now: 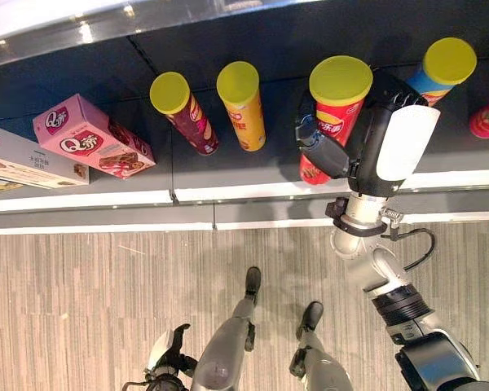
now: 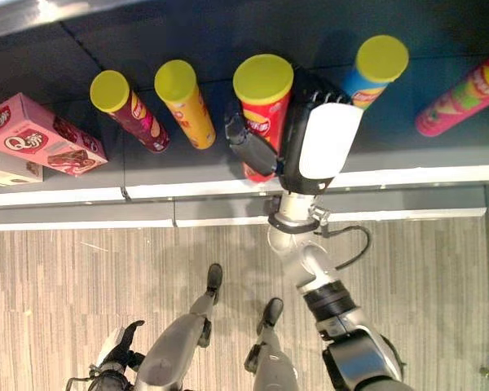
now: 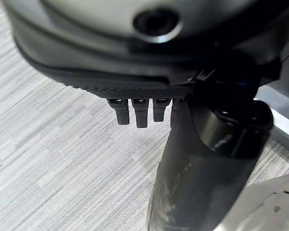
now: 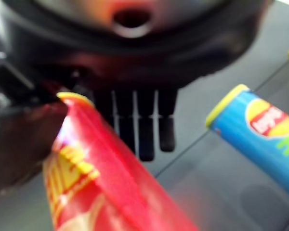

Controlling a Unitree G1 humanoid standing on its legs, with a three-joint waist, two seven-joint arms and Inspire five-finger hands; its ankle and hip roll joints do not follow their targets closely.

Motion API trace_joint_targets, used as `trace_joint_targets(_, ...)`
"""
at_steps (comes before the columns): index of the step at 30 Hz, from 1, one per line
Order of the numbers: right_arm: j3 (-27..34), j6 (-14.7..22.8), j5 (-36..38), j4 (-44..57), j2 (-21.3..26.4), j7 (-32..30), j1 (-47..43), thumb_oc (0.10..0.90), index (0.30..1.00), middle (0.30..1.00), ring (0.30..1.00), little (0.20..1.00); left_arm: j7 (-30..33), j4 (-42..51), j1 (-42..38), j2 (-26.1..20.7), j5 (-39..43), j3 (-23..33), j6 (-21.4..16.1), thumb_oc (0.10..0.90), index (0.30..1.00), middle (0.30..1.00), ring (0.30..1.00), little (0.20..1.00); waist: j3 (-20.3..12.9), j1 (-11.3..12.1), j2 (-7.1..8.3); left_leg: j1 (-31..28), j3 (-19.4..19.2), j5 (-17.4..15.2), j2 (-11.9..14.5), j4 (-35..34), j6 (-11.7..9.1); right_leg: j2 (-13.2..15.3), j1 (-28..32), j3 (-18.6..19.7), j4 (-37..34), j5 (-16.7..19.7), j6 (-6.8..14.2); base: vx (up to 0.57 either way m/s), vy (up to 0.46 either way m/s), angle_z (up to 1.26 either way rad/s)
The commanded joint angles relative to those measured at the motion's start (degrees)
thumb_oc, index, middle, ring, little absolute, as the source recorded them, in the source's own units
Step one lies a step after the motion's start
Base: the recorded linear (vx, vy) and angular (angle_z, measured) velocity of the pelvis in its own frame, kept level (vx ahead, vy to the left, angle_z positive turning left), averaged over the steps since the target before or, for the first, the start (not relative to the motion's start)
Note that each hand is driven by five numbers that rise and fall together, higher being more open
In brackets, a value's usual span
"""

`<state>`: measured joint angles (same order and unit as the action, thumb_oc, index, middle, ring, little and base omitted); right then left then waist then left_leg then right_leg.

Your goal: Put the goods on the table back onto the shelves and tidy them up.

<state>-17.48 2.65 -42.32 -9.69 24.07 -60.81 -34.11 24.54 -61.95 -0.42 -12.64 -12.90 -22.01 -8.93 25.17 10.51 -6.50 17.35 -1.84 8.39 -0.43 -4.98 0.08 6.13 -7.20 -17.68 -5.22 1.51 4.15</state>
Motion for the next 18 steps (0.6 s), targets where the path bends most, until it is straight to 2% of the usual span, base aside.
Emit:
trace_joint_targets(1, 1.15, 4.12, -3.31, 8.53, 1.70, -5.62, -6.75, 0.400, 0.300, 0.300, 0.300, 0.300, 2.38, -4.73, -0.49, 0.41, -1.65, -3.62, -0.10, 0.800, 0.900, 0.900, 0.900, 0.900, -3.77, 1.69, -1.27, 1.03, -1.46, -4.32, 4.48, 2.20, -4.44, 4.18, -4.50, 1.34, 0.74, 2.47, 3.32, 0.00, 0.000, 0.00)
trace_joint_targets(8, 1.24, 7.24, -1.73, 7.45, 1.08, -5.34, -8.31, 0.400, 0.300, 0.300, 0.300, 0.300, 2.63, -3.21, -0.42, -0.23, -2.63, -4.67, -1.09, 0.800, 0.900, 0.900, 0.900, 0.900, -3.47, 2.58, -2.28, 2.96, -1.17, -4.65, 3.81, 3.22, -4.22, 4.57, -5.67, 1.44, 0.67, 2.69, 3.55, 0.00, 0.000, 0.00)
trace_joint_targets(18, 1.79, 8.01, -2.04, 5.58, 3.23, -5.39, -10.32, 0.400, 0.300, 0.300, 0.300, 0.300, 3.72, -0.27, -1.12, -1.45, -3.84, -5.93, -2.34, 0.800, 0.900, 0.900, 0.900, 0.900, -2.90, 3.40, -3.34, 5.62, -0.63, -5.24, 2.65, 4.61, -3.91, 5.24, -7.37, 1.28, 0.67, 3.04, 3.87, 0.01, -0.002, 0.04)
